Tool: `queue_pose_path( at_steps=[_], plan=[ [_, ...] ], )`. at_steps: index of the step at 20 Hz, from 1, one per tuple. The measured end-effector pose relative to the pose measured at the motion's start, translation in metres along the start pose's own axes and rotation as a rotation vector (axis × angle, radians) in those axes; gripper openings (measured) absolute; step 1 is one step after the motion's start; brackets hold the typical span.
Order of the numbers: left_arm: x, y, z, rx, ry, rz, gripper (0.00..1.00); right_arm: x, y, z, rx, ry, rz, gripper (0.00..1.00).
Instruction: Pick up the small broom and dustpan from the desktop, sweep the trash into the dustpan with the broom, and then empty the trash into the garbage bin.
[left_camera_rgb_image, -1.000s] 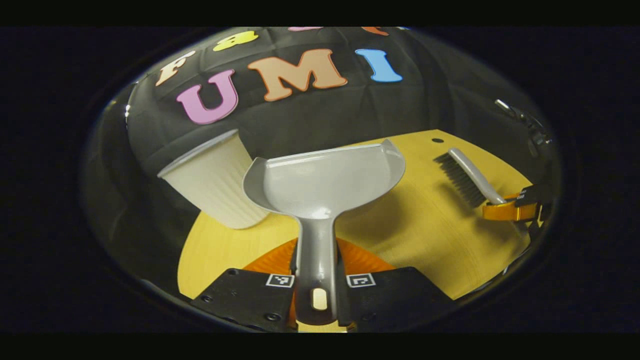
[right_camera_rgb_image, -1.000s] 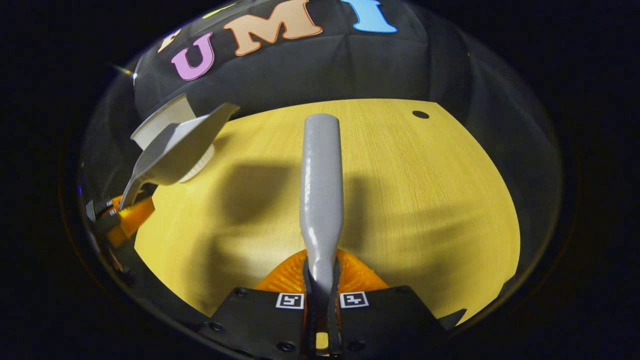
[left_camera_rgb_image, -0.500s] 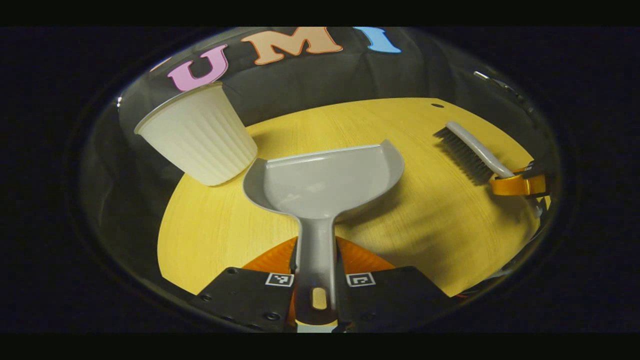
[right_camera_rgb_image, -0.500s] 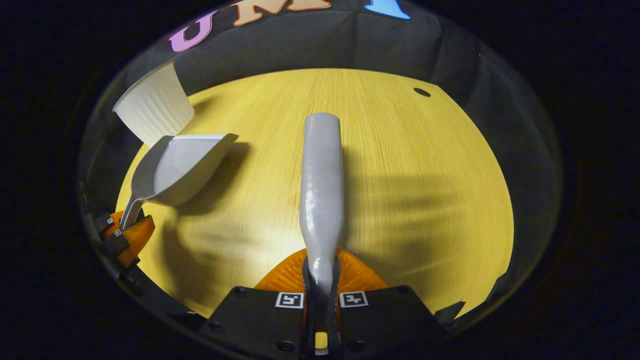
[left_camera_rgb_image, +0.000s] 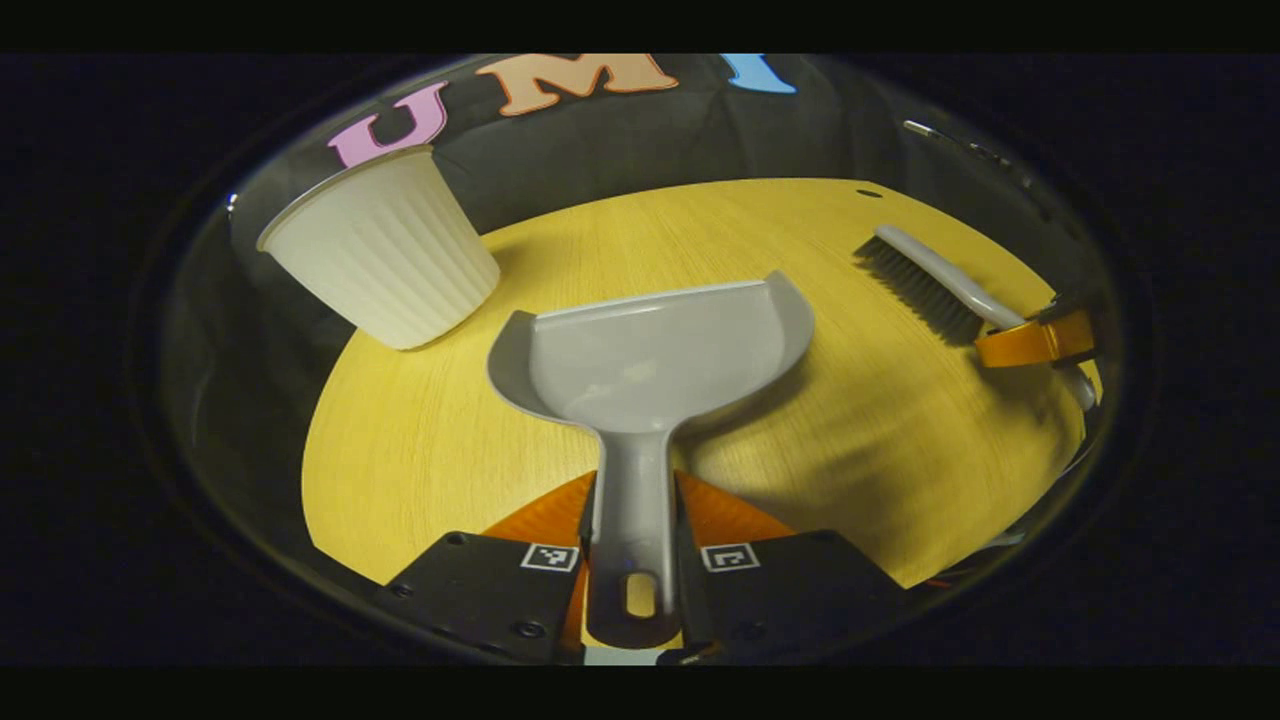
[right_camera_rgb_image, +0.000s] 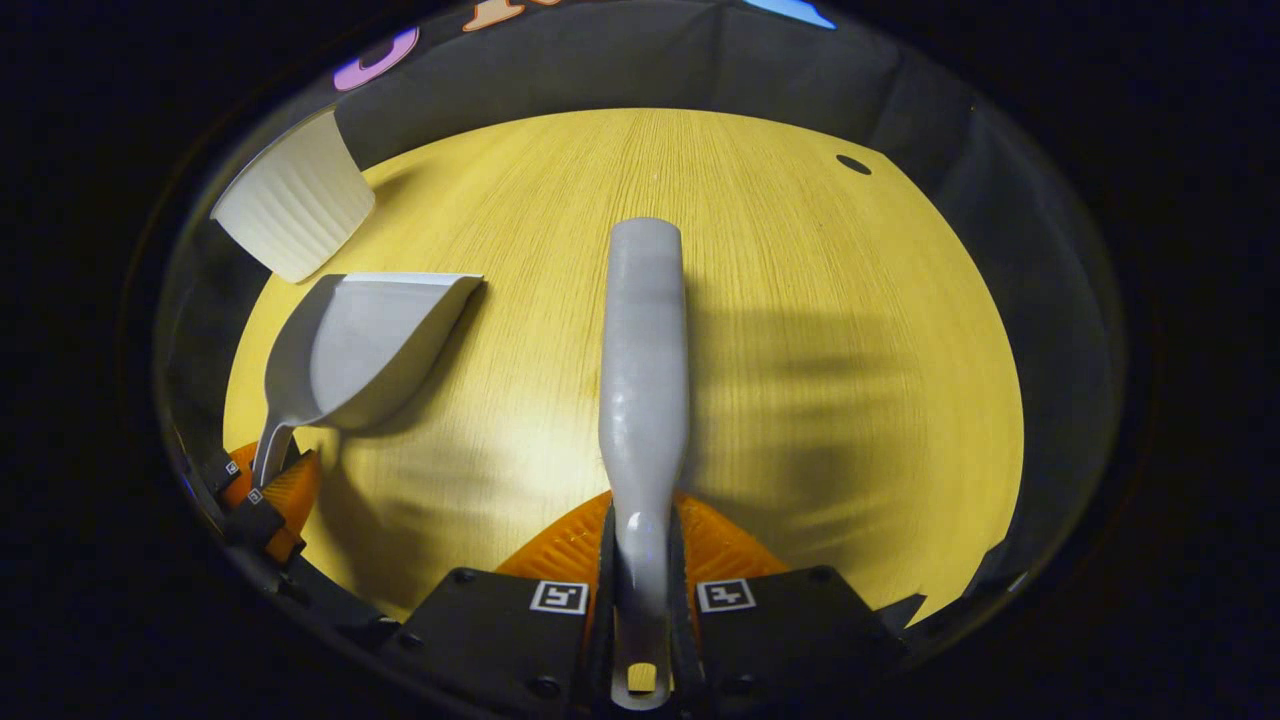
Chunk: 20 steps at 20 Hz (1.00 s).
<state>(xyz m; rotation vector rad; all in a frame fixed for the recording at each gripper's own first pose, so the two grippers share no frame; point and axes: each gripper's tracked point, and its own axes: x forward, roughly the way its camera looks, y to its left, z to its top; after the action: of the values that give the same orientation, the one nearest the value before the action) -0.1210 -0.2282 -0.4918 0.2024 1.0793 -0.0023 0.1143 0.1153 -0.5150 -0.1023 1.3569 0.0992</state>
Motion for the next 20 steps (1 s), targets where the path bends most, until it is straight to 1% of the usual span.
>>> queue_pose_path(
  at_steps=[1, 2, 3, 4, 5, 6, 7, 9, 10, 11, 12, 14, 15, 16, 17, 18, 20],
  plan=[
    [0.001, -0.002, -0.001, -0.005, 0.001, -0.009, 0.30, -0.001, 0.000, 0.000, -0.008, -0.001, 0.002, 0.27],
    [0.000, -0.001, -0.001, -0.007, -0.004, 0.003, 0.53, -0.005, -0.001, -0.004, -0.019, -0.007, 0.004, 0.44],
    [0.000, -0.003, 0.000, -0.008, -0.008, -0.001, 0.77, -0.009, -0.003, -0.005, -0.026, -0.018, 0.006, 0.53],
    [-0.002, 0.001, 0.003, -0.004, -0.027, 0.021, 1.00, -0.016, -0.005, -0.005, -0.034, -0.033, 0.006, 0.70],
    [-0.005, 0.002, 0.008, 0.000, -0.052, 0.024, 1.00, -0.022, -0.005, -0.003, -0.039, -0.056, 0.008, 0.84],
    [-0.013, 0.004, 0.014, 0.001, -0.089, 0.038, 0.95, -0.028, -0.004, -0.001, -0.041, -0.082, 0.010, 0.98],
    [-0.023, 0.009, 0.026, -0.002, -0.145, 0.062, 0.95, -0.035, -0.004, 0.003, -0.039, -0.121, 0.020, 1.00],
    [-0.057, 0.026, 0.061, -0.026, -0.285, 0.137, 0.95, -0.066, -0.003, 0.019, -0.041, -0.260, 0.059, 1.00],
    [-0.081, 0.031, 0.084, -0.048, -0.375, 0.163, 0.95, -0.088, -0.001, 0.030, -0.041, -0.368, 0.091, 1.00],
    [-0.105, 0.033, 0.106, -0.075, -0.469, 0.181, 1.00, -0.128, -0.002, 0.052, -0.047, -0.541, 0.130, 1.00],
    [-0.134, 0.035, 0.134, -0.101, -0.565, 0.198, 0.94, -0.163, -0.006, 0.069, -0.050, -0.687, 0.145, 1.00],
    [-0.181, 0.032, 0.174, -0.141, -0.704, 0.214, 0.94, -0.232, -0.016, 0.089, -0.077, -0.934, 0.168, 1.00],
    [-0.205, 0.033, 0.191, -0.152, -0.765, 0.233, 0.94, -0.267, -0.022, 0.093, -0.088, -1.029, 0.179, 1.00],
    [-0.223, 0.034, 0.206, -0.161, -0.821, 0.250, 0.93, -0.283, -0.026, 0.098, -0.102, -1.089, 0.182, 1.00],
    [-0.241, 0.033, 0.219, -0.170, -0.865, 0.265, 0.93, -0.286, -0.024, 0.098, -0.107, -1.144, 0.187, 1.00],
    [-0.257, 0.032, 0.230, -0.179, -0.904, 0.264, 0.92, -0.288, -0.025, 0.093, -0.112, -1.169, 0.183, 1.00],
    [-0.289, 0.026, 0.248, -0.193, -0.984, 0.227, 0.93, -0.281, -0.022, 0.083, -0.096, -1.199, 0.188, 1.00]
  ],
)
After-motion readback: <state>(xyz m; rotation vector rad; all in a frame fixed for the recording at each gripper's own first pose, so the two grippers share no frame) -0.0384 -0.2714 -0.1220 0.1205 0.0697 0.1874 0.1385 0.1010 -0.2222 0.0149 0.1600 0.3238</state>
